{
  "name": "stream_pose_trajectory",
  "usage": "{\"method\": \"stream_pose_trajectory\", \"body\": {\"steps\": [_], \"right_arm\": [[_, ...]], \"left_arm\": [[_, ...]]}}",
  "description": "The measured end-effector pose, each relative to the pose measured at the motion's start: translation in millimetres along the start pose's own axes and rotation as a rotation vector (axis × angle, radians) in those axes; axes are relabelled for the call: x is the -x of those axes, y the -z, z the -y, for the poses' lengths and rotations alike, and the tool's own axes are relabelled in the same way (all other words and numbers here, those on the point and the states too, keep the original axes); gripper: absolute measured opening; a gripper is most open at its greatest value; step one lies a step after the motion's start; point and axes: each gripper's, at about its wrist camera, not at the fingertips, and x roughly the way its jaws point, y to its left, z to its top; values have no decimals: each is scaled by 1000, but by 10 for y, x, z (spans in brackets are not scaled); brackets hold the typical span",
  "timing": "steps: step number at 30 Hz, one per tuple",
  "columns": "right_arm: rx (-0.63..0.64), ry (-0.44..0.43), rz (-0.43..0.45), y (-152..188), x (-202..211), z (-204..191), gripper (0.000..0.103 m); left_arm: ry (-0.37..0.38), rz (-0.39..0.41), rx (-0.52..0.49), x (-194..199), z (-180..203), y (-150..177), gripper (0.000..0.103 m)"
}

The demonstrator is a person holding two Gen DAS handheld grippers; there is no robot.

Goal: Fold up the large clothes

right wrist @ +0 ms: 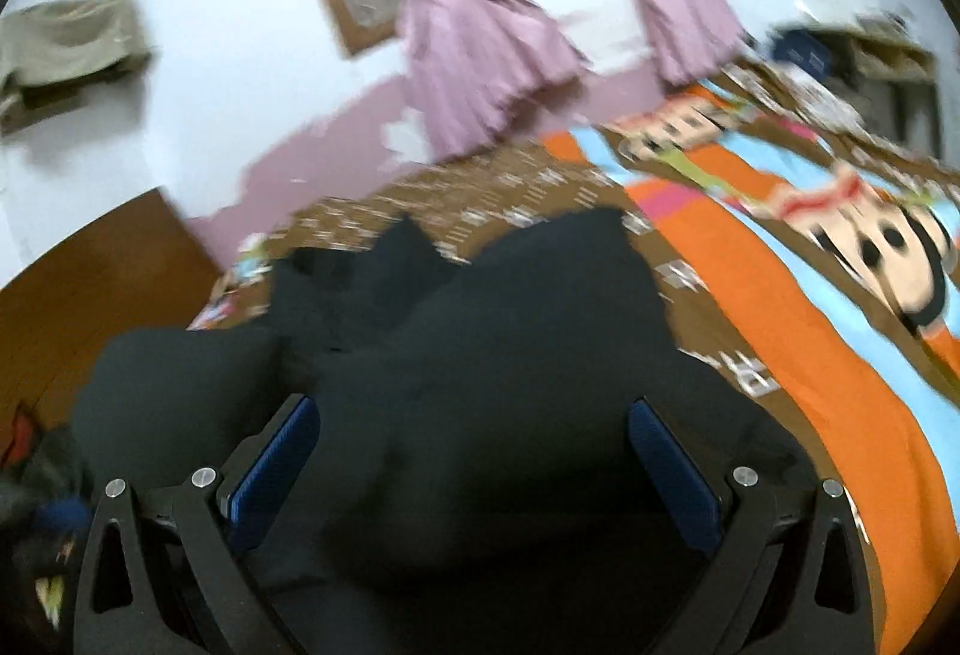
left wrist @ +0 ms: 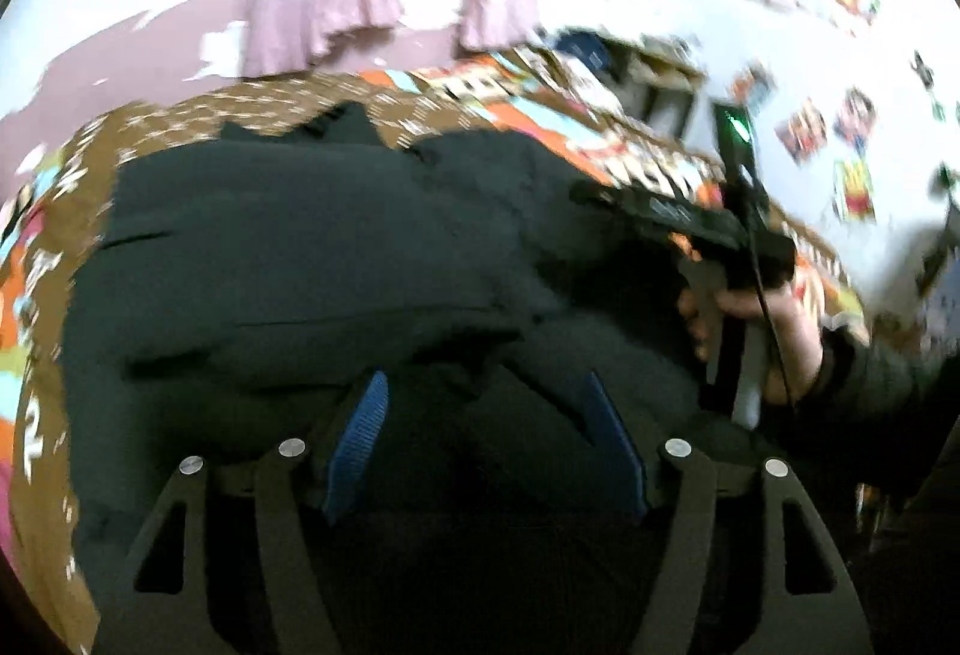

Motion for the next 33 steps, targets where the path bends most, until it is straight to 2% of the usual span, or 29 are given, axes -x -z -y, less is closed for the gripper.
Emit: {"method": "stream_pose_trajectory", "body": {"steps": [2, 3, 5, 6, 7, 9, 11, 13, 14, 16, 17, 19, 21, 23, 27, 29, 32, 33], "right_arm": [[94, -61, 25, 22, 77, -228, 103], [139, -85, 32, 32, 107, -341, 103], [262, -155, 34, 88, 161, -640, 103], [307, -185, 30, 120, 174, -763, 103], [360, -230, 16, 166, 177, -916, 103], [418, -309, -46, 240, 101, -1167, 103], [485, -342, -105, 307, -33, -1449, 103], [555, -320, -107, 359, -145, -1653, 103], [584, -299, -109, 384, -207, -1720, 98], [609, -249, -123, 416, -321, -1764, 76], [601, -237, -126, 412, -333, -1719, 71], [516, -248, -139, 341, -348, -1538, 43], [411, -243, -123, 233, -286, -1301, 28], [317, -207, -86, 149, -161, -1050, 22], [140, -97, -71, 101, -52, -541, 23], [30, -61, -105, 115, -68, -269, 34], [-94, 17, -104, 102, -27, 74, 51], [-129, 25, -104, 79, -14, 174, 64]], "left_arm": [[-21, 58, 84, 178, -145, 5, 64], [-57, 90, 134, 274, -237, 0, 66], [-171, 128, 225, 419, -418, -18, 75], [-245, 132, 273, 462, -525, -24, 75], [-323, 118, 322, 481, -645, -33, 75], [-416, 75, 414, 473, -874, -26, 75], [-458, 10, 510, 401, -1116, -9, 75], [-480, -51, 577, 290, -1315, 16, 75], [-480, -59, 603, 255, -1384, 33, 75], [-455, -48, 655, 230, -1469, 55, 75], [-446, -41, 670, 238, -1476, 87, 75], [-448, -32, 679, 226, -1459, 106, 75], [-462, -37, 653, 221, -1396, 94, 75], [-473, -42, 629, 201, -1353, 126, 76], [-482, -42, 597, 119, -1353, 191, 78], [-485, -41, 588, 78, -1373, 222, 79], [-486, -39, 586, 60, -1396, 250, 80], [-488, -37, 584, 64, -1390, 249, 80]]}}
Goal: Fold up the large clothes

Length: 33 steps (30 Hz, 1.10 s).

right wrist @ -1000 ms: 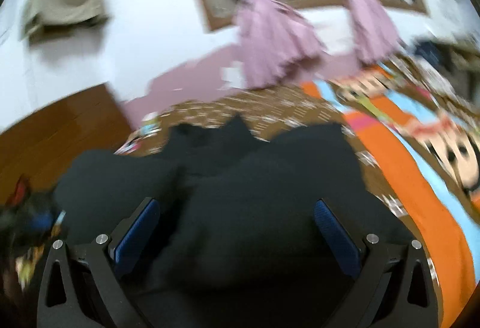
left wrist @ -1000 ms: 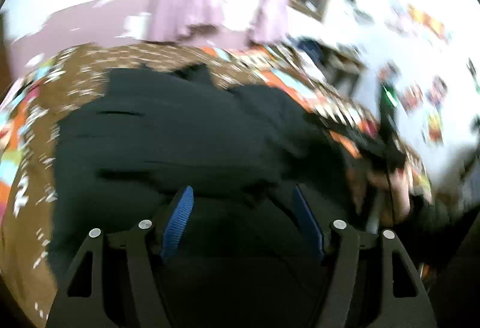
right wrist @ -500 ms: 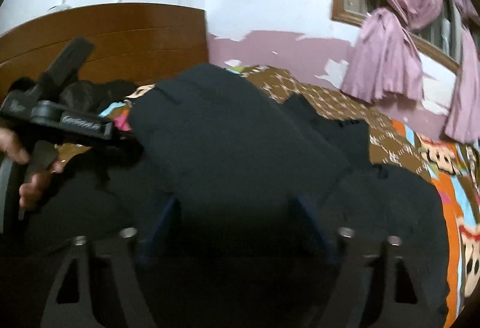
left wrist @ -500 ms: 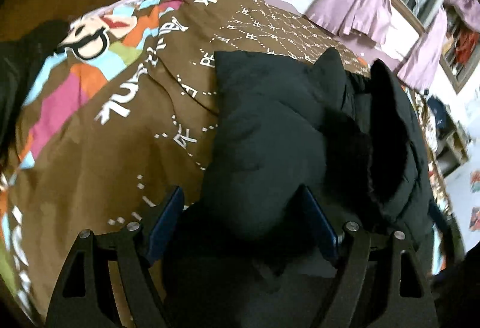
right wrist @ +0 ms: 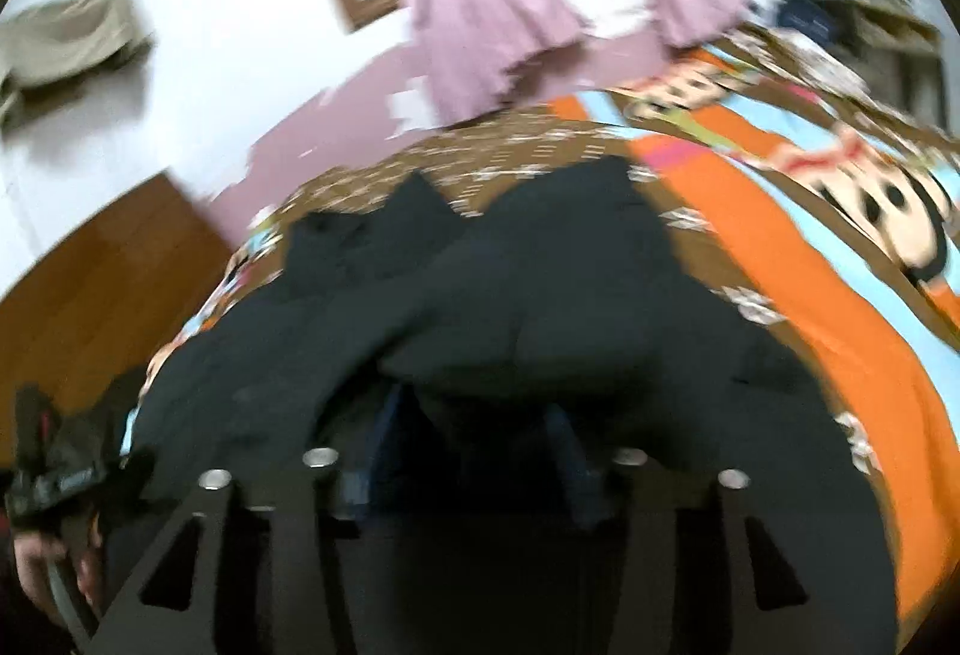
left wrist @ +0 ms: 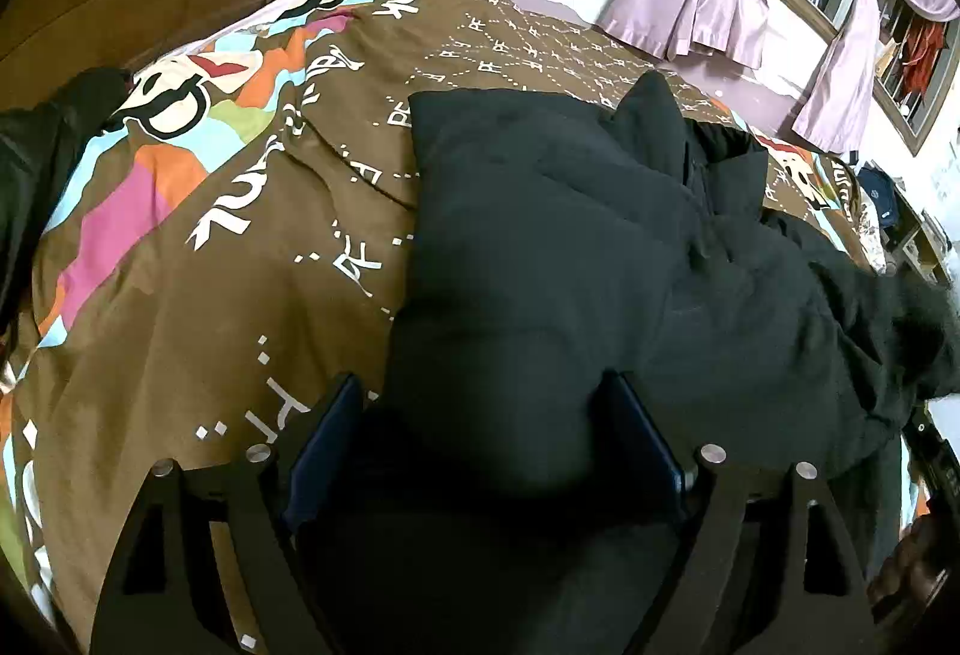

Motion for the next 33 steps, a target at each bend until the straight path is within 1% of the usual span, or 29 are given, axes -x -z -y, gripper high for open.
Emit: {"method": "stream_pose_trajectory", "body": {"steps": [1, 2, 5, 7, 8, 9, 10, 12, 14, 17, 18, 19, 20, 21, 22, 23, 25, 27, 31, 33], "right_arm": [[-24, 5, 6, -26, 33, 65, 70], [-48, 19, 24, -75, 75, 146, 71], [-47, 52, 48, -195, 205, 215, 72], [-6, 108, 75, -228, 300, 176, 73], [33, 156, 80, -294, 310, 139, 73], [52, 176, 85, -318, 331, 139, 73], [69, 190, 95, -340, 358, 135, 74], [89, 182, 93, -332, 351, 153, 74], [117, 159, 42, -325, 231, 142, 74], [190, 90, -44, -236, -13, 54, 75], [204, 91, -74, -189, -107, 40, 76], [215, 116, -111, -133, -217, 55, 77], [218, 118, -135, -87, -297, 88, 78], [225, 118, -144, -43, -348, 118, 83], [247, 129, -149, 4, -410, 140, 84], [264, 135, -155, 37, -453, 151, 85], [314, 171, -161, 103, -535, 112, 87], [359, 206, -165, 152, -606, 66, 90], [364, 220, -201, 183, -783, 112, 91], [378, 237, -201, 199, -809, 89, 91]], "left_arm": [[-1, 3, -3, 11, 9, -4, 80], [-4, 7, -5, 27, 20, -11, 80], [-21, 47, -33, 107, 79, -27, 80], [-25, 106, -75, 202, 174, -39, 80], [-27, 130, -93, 235, 220, -44, 80], [-27, 159, -116, 269, 280, -53, 80], [-23, 188, -147, 300, 372, -70, 80], [-12, 208, -193, 296, 528, -108, 80], [11, 199, -238, 228, 679, -139, 80], [47, 148, -291, 14, 888, -132, 80], [58, 130, -305, -61, 943, -112, 80], [65, 101, -325, -156, 996, -83, 80], [62, 79, -342, -232, 1016, -70, 80], [43, 60, -362, -308, 1036, -43, 80], [29, 48, -377, -374, 1047, -14, 82], [34, 44, -383, -407, 1047, 13, 85], [43, 31, -395, -474, 1039, 46, 88], [20, 26, -412, -531, 1059, 92, 89], [-45, 12, -456, -656, 1130, 167, 91], [-55, 3, -460, -736, 1111, 170, 91]]}}
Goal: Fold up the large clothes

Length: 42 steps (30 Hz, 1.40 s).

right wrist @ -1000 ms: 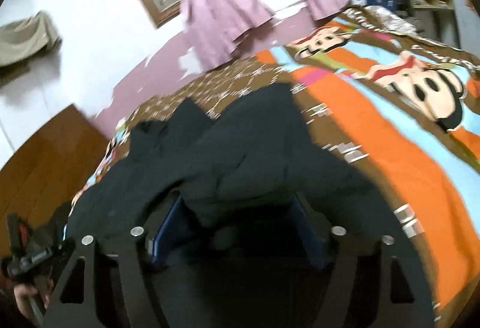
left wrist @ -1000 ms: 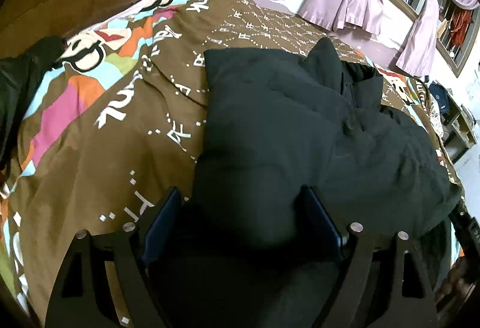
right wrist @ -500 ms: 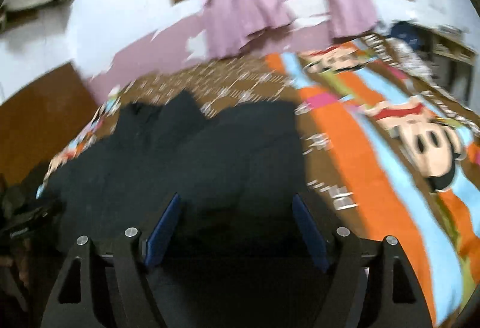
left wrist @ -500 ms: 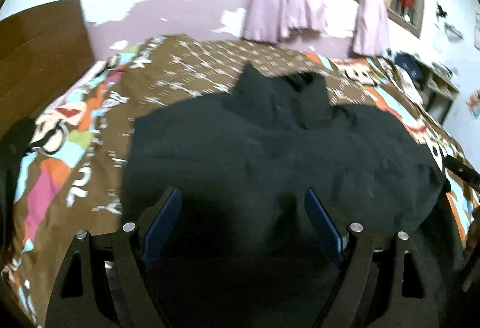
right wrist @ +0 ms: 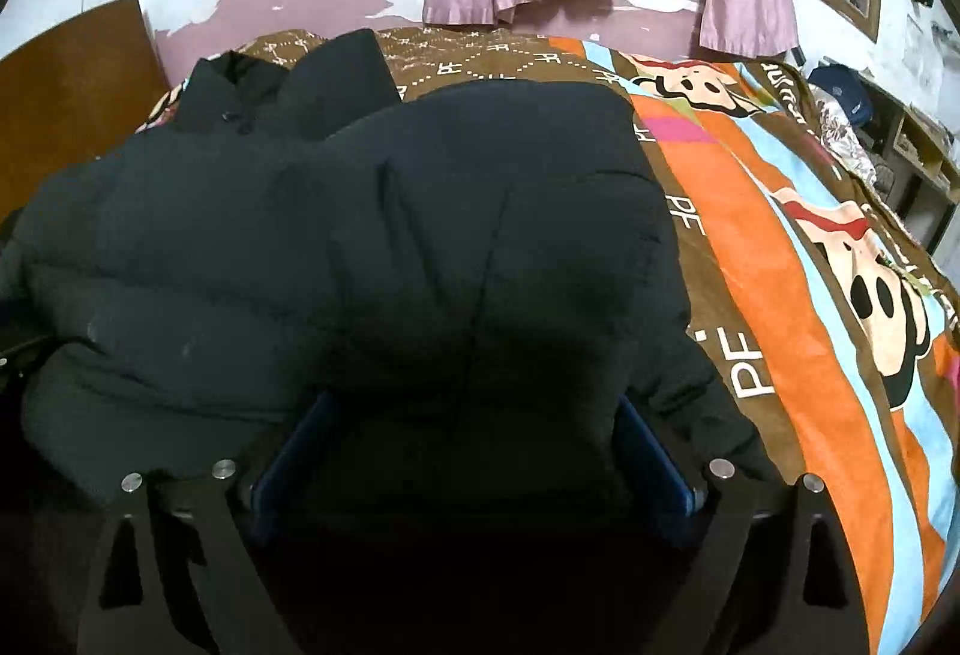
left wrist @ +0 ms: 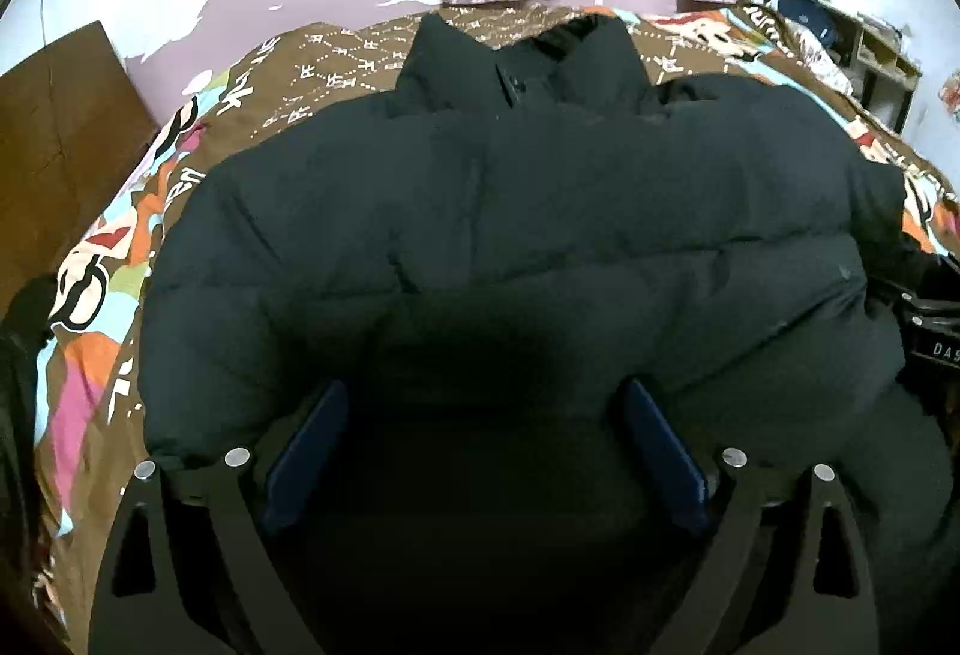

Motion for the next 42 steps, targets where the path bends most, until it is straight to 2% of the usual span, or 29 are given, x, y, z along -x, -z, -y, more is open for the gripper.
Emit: {"method": "stream_pose_trajectory", "body": {"steps": [11, 14, 15, 18, 20, 22, 26, 27, 29, 32, 35, 39, 40, 41, 42], "right_arm": [[-13, -15, 71, 34, 171, 12, 93], [-43, -49, 157, 12, 391, 82, 93], [-58, -68, 226, -30, 534, 134, 93], [-41, -86, 312, -270, 734, 224, 96], [-28, -140, 332, -553, 714, 285, 96], [-23, -199, 342, -858, 601, 308, 96], [-18, -304, 253, -1453, 114, 220, 96], [-38, -343, 211, -1630, -66, 184, 96], [-89, -366, 198, -1833, -251, 156, 96], [-150, -398, 168, -1981, -499, 113, 96], [-160, -407, 123, -1986, -667, 48, 96], [-178, -426, 115, -1945, -770, 67, 95], [-184, -430, 107, -1948, -807, 60, 95], [-190, -428, 101, -1947, -839, 50, 95], [-194, -428, 98, -1943, -864, 39, 93]], "left_arm": [[11, 19, 5, -33, -46, 84, 93], [40, 51, 31, 57, -88, 81, 93], [61, 62, 47, 101, -124, 70, 93], [140, 129, 125, 298, -273, -2, 93], [159, 173, 175, 388, -389, -121, 93], [148, 194, 212, 399, -506, -343, 93], [125, 205, 264, 214, -695, -904, 93], [122, 202, 272, 141, -726, -1051, 93], [133, 182, 305, -19, -792, -1304, 93], [153, 141, 386, -337, -915, -1664, 93], [110, 91, 473, -617, -996, -1930, 92], [113, 63, 479, -820, -953, -2119, 91], [113, 51, 465, -858, -919, -2145, 79], [115, 33, 443, -905, -868, -2155, 51], [113, 0, 423, -966, -827, -2159, 36]]}}
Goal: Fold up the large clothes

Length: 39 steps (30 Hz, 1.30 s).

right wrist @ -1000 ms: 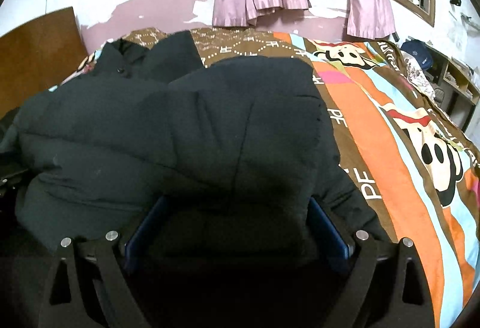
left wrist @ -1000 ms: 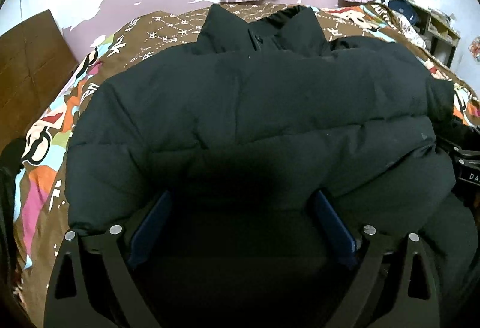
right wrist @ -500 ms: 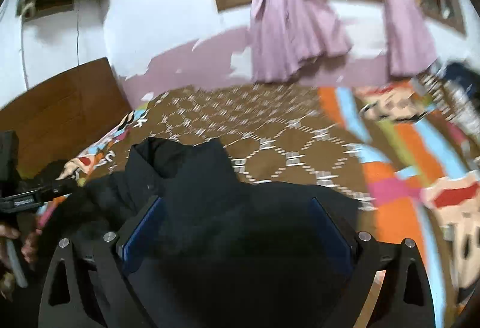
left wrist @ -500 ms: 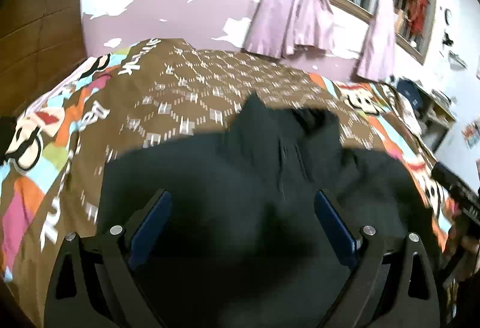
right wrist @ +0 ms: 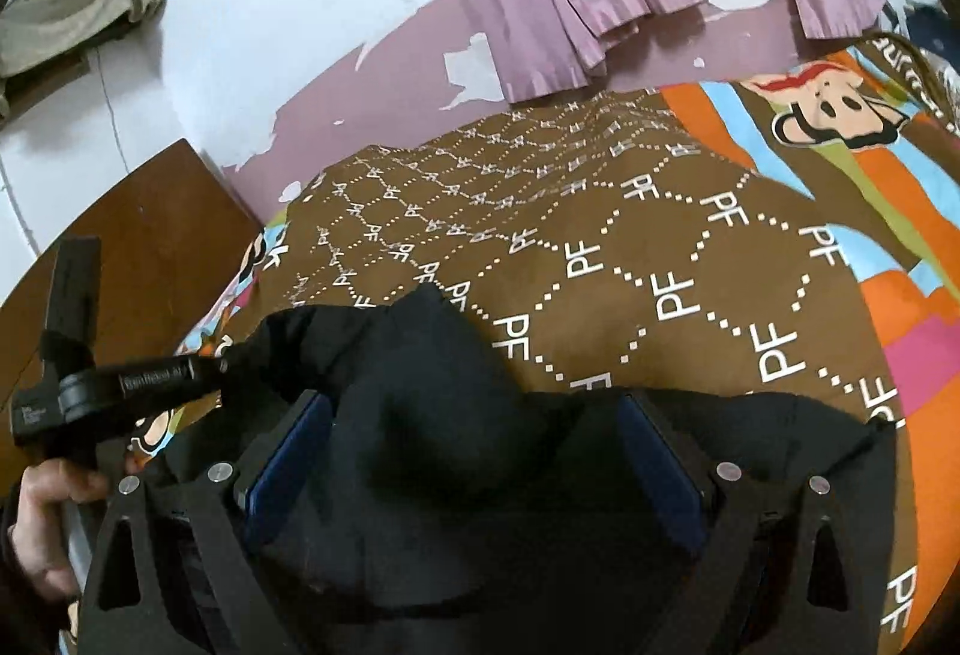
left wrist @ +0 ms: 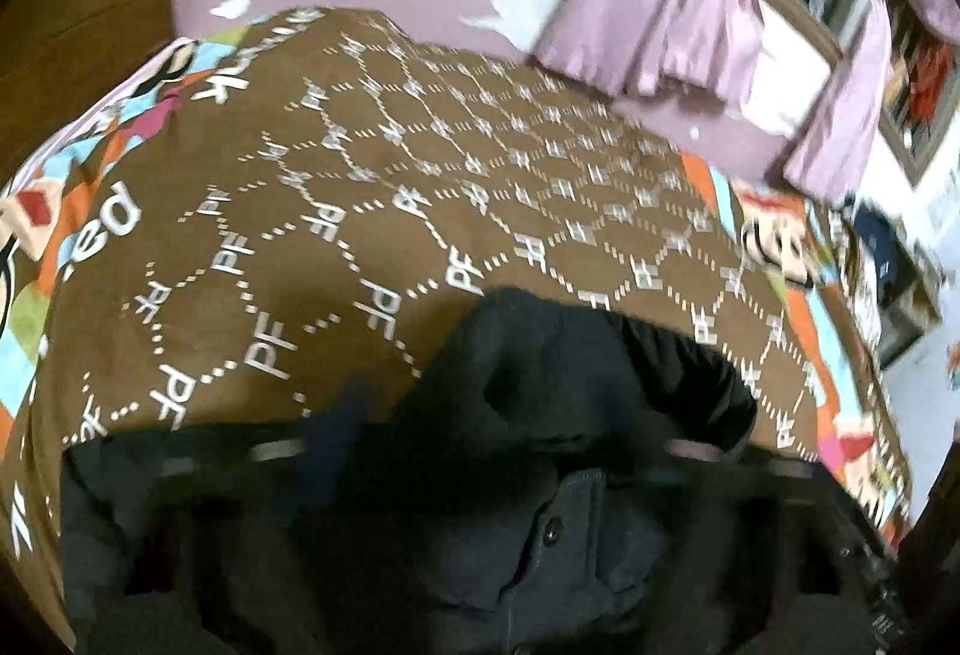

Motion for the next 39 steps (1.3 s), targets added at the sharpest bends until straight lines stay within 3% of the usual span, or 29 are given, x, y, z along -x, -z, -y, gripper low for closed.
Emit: {"method": "stream_pose_trajectory", "body": {"steps": [1, 2, 6, 11, 16, 20, 22, 24, 29, 35, 39], "right_arm": [[-4, 0, -5, 3, -32, 0, 91], [-7, 0, -9, 2, -56, -4, 89], [-8, -13, 0, -3, -87, -55, 87], [-10, 7, 17, -47, -83, -127, 80], [20, 64, 8, -43, -74, -196, 52], [13, 75, -4, -37, -63, -190, 35], [14, 78, 4, -34, -11, -191, 18], [12, 70, 8, -18, 74, -170, 10], [45, 41, 65, 151, 559, -179, 6], [117, 30, 129, 652, 1334, -339, 5], [121, 51, 79, 989, 1506, -357, 4]], "left_arm": [[-25, -32, -7, -56, 7, 12, 20], [-38, -41, -8, -87, -11, 23, 13], [18, -10, 26, 78, -108, 121, 5], [89, 41, -49, 391, -69, 252, 4], [126, 38, -73, 569, -54, 337, 3], [155, 43, -102, 737, -52, 425, 3], [167, 43, -114, 804, -50, 473, 3], [173, 44, -118, 855, -55, 519, 3], [199, 55, -108, 991, -144, 609, 3], [255, 104, -121, 1356, -246, 826, 3], [293, 109, -108, 1590, -361, 1094, 2]]}}
